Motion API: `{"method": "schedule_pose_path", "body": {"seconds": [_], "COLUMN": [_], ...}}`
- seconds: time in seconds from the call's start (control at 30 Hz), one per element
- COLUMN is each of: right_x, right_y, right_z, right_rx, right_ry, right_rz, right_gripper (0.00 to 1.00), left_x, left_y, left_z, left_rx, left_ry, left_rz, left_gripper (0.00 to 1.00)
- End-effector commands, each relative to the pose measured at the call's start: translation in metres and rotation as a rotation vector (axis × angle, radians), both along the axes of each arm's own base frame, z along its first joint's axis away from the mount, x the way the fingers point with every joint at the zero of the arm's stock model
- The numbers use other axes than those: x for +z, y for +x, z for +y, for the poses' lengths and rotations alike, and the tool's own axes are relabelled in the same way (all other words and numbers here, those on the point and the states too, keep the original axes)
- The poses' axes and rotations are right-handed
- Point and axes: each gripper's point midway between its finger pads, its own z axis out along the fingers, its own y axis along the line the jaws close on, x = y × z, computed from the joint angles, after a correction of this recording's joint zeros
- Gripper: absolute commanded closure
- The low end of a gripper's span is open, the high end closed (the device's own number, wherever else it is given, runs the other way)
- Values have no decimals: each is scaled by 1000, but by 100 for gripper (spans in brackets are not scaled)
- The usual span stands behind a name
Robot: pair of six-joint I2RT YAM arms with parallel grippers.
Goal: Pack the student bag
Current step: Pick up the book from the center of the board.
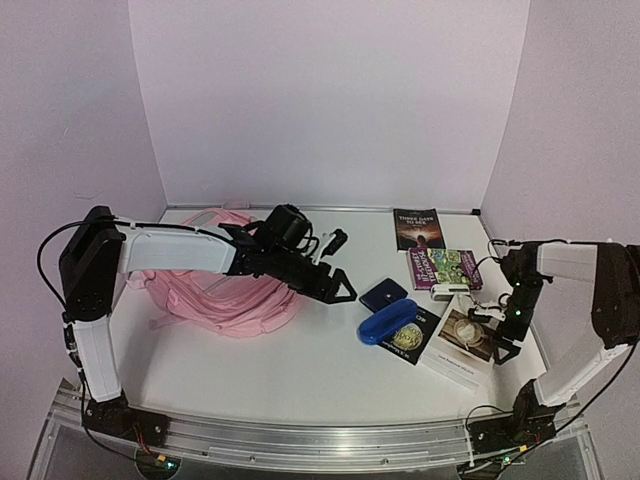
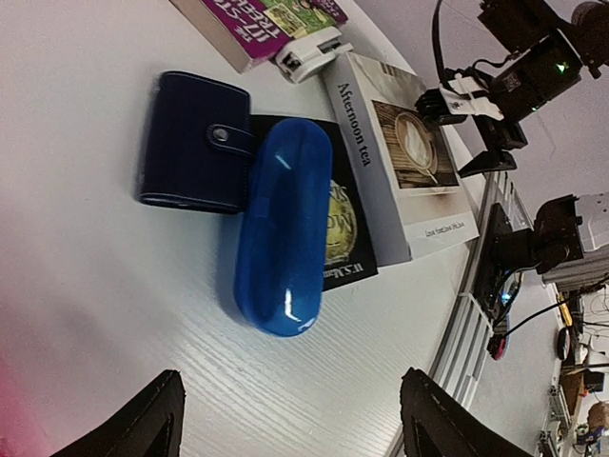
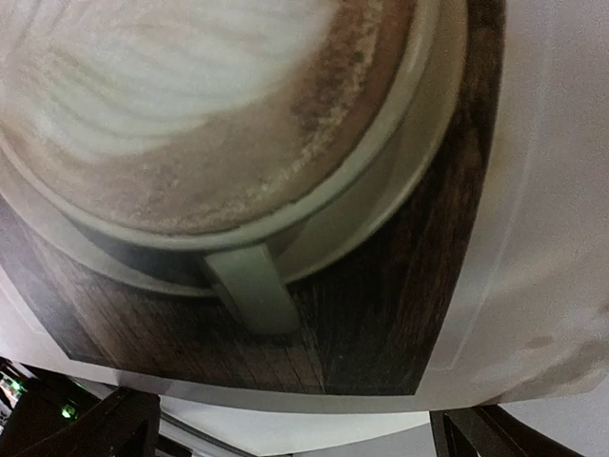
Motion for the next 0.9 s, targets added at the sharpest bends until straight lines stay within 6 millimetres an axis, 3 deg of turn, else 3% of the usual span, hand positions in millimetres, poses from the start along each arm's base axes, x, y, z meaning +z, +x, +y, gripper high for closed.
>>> {"method": "schedule_pose_path", "body": {"seconds": [0.0, 0.17, 0.43, 0.7, 0.87], "right_x": [0, 4, 39, 35, 21], "right_y": [29, 40, 51, 41, 41], "right_z": [53, 86, 119, 126, 121], "right_rx": [25, 25, -70, -180, -221], "right_ry": [116, 180, 362, 371, 319], "right_rz": [-93, -117, -138, 11, 72], "right_gripper": [2, 2, 2, 2, 2], "left_x": [17, 1, -15, -35, -61], "left_y": [-9, -26, -46, -67, -77], "left_z": [-33, -64, -110, -118, -112], "left_rx": [-47, -97, -154, -153, -92], "left_ry": [-113, -119, -130, -66, 29], "left_rz": [22, 67, 130, 165, 218], "left_gripper": [23, 25, 27, 28, 28]}}
